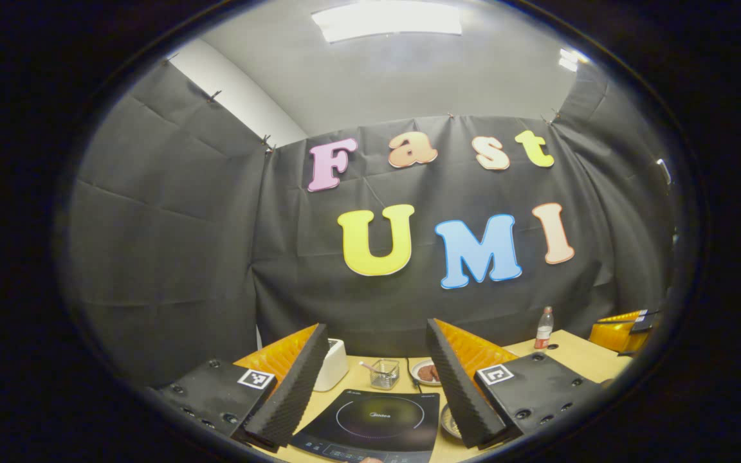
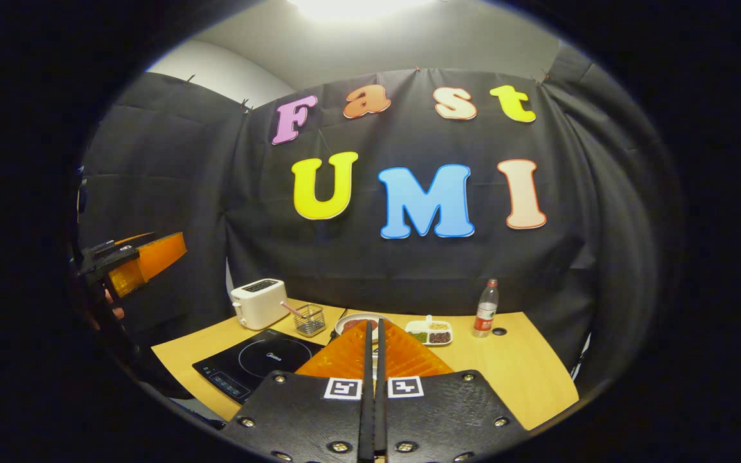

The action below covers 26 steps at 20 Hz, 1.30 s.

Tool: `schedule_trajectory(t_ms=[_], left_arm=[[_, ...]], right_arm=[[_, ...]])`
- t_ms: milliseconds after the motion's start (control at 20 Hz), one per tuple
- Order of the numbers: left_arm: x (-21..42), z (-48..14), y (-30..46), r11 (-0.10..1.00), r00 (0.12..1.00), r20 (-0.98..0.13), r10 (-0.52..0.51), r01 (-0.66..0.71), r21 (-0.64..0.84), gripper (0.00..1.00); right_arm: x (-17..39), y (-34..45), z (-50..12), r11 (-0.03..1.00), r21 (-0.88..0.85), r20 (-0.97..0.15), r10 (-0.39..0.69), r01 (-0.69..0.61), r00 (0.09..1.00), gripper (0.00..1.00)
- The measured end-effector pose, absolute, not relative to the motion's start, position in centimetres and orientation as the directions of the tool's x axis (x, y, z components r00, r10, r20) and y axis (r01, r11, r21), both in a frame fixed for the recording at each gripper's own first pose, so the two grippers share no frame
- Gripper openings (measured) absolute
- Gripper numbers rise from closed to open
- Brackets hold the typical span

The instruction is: First push the handle of the pot to place it horizontally, then grasp the pot with both hands and set it on the induction cooktop.

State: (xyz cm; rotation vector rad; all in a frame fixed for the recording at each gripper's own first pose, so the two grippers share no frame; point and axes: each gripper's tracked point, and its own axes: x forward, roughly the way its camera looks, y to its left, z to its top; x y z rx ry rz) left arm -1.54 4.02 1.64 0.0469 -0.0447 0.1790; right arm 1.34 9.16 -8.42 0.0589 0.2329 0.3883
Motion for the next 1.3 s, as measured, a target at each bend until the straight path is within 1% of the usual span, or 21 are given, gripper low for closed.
schedule_trajectory(t_ms=[100, 150, 200, 250, 350, 450, 500, 550, 600, 650, 750, 1050, 1300], left_arm=[[-1.2, 1.5, 5.2, 0.982, 0.981, 0.047, 0.187, -0.188, 0.032, 1.0], [-1.1, 1.6, 5.9, 0.98, 0.98, 0.049, 0.194, -0.196, 0.034, 0.93], [-1.1, 1.5, 6.8, 0.978, 0.978, 0.051, 0.203, -0.205, 0.039, 1.0], [-1.1, 1.5, 7.5, 0.976, 0.976, 0.052, 0.213, -0.215, 0.044, 0.99], [-1.1, 1.1, 8.7, 0.972, 0.972, 0.045, 0.229, -0.231, 0.042, 1.0], [-1.1, 0.7, 9.8, 0.968, 0.969, 0.037, 0.245, -0.246, 0.037, 0.99], [-1.3, 0.6, 10.4, 0.966, 0.966, 0.035, 0.255, -0.256, 0.038, 0.99], [-1.3, 0.4, 10.9, 0.964, 0.964, 0.031, 0.263, -0.264, 0.039, 0.99], [-1.3, 0.1, 11.4, 0.962, 0.962, 0.027, 0.27, -0.271, 0.04, 0.93], [-1.4, 0.0, 11.7, 0.96, 0.961, 0.024, 0.276, -0.277, 0.039, 0.93], [-1.5, -0.3, 12.4, 0.957, 0.958, 0.018, 0.287, -0.287, 0.037, 0.93], [-1.3, -1.0, 13.5, 0.953, 0.953, 0.008, 0.302, -0.302, 0.038, 1.0], [-0.6, -2.0, 14.1, 0.953, 0.953, -0.006, 0.302, -0.301, 0.031, 1.0]], right_arm=[[1.5, 11.0, -9.9, 0.907, 0.113, -0.255, 0.42, -0.405, 0.871, 0.0], [1.5, 11.9, -10.5, 0.9, 0.118, -0.273, 0.436, -0.419, 0.858, 0.01], [1.5, 12.7, -11.3, 0.894, 0.122, -0.292, 0.448, -0.432, 0.845, 0.01], [1.5, 13.5, -12.1, 0.886, 0.125, -0.313, 0.462, -0.446, 0.83, 0.0], [1.2, 14.9, -13.7, 0.872, 0.132, -0.354, 0.486, -0.472, 0.799, 0.0], [0.8, 16.2, -15.3, 0.854, 0.144, -0.397, 0.512, -0.499, 0.762, 0.01], [0.7, 16.8, -16.1, 0.846, 0.15, -0.417, 0.523, -0.512, 0.743, 0.05], [0.3, 17.3, -16.8, 0.839, 0.157, -0.436, 0.532, -0.521, 0.726, 0.0], [0.1, 17.8, -17.5, 0.831, 0.168, -0.454, 0.542, -0.53, 0.707, 0.01], [-0.3, 18.3, -18.3, 0.824, 0.177, -0.474, 0.55, -0.538, 0.688, 0.01], [-0.7, 19.0, -19.7, 0.813, 0.193, -0.508, 0.561, -0.549, 0.653, 0.01], [-2.3, 20.2, -24.1, 0.788, 0.226, -0.615, 0.571, -0.572, 0.543, 0.01], [-4.8, 21.2, -28.1, 0.768, 0.28, -0.721, 0.564, -0.576, 0.401, 0.01]])
